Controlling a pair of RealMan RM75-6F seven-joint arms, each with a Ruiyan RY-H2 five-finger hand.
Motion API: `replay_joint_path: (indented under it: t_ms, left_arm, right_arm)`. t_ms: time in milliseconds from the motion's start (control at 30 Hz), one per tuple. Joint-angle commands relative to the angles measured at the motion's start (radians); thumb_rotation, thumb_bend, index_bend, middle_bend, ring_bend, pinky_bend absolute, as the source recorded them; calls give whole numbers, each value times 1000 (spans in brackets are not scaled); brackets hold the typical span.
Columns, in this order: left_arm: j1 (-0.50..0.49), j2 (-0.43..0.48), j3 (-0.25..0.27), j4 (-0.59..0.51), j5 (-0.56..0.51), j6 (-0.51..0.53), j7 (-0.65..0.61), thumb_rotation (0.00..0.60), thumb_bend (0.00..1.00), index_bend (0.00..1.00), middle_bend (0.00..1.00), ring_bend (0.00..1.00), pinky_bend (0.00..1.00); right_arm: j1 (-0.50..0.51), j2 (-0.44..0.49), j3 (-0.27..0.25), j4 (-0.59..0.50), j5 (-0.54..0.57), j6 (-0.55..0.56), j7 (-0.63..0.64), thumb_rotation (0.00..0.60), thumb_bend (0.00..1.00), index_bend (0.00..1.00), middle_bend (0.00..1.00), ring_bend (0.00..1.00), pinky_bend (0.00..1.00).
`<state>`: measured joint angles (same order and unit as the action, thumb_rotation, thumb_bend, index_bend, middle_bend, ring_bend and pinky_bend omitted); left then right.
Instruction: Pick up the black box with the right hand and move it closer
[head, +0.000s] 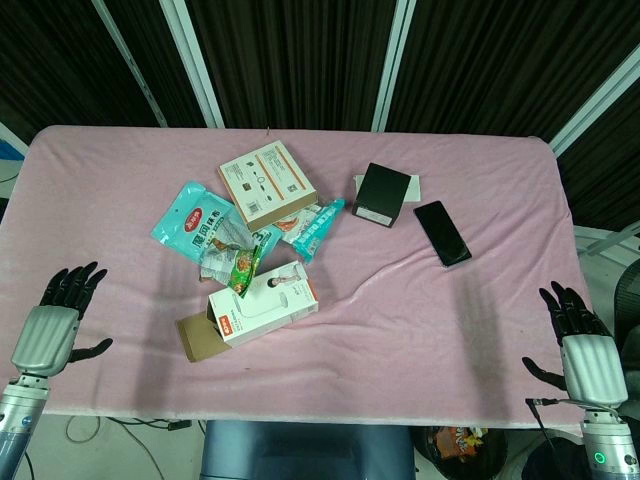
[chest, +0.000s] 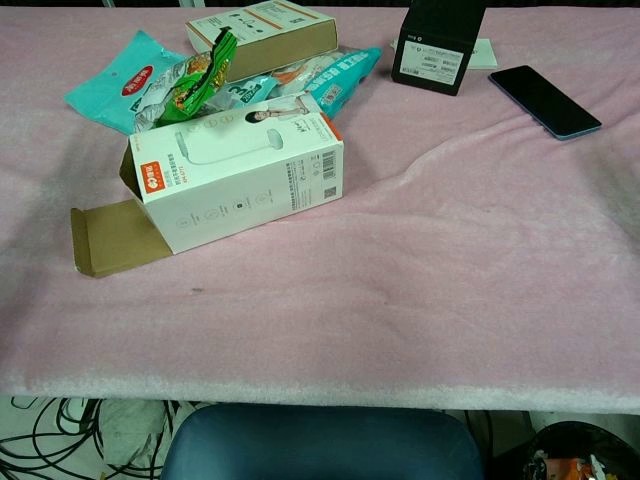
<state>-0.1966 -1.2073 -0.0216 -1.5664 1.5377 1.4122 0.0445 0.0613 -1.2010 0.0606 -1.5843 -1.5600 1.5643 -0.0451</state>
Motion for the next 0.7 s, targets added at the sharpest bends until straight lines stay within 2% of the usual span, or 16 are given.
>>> replay_joint_path:
  t_ms: [33,200,300,533,700]
  left_arm:
    - [0,0,-2,-2,-5,-2,-1,600,0,0,0,0,0]
    - [0,-1,-6,-3,-15,-6,4,600,0,0,0,0,0]
    - [0,-3,-9,-6,-28,-11,8,600,0,0,0,0,0]
    - [-1,-8,-27,-16,-76,-28,19,600,0,0,0,0,0]
    - [-4,-11,-40,-20,-106,-39,33,600,0,0,0,0,0]
  right_arm:
    - [4,8,-1,-19,5,-14,-2,600,155,0,0,0,232]
    - [16,26,9,-76,27,-43,-16,600,118,0,0,0,232]
    - [44,39,38,-125,52,-73,-41,600,111,0,0,0,232]
    - [192,24,162,-226,231,-256,-141,600,97,0,0,0,232]
    - [325,-40,253,-218,387,-375,-226,600,82,0,0,0,232]
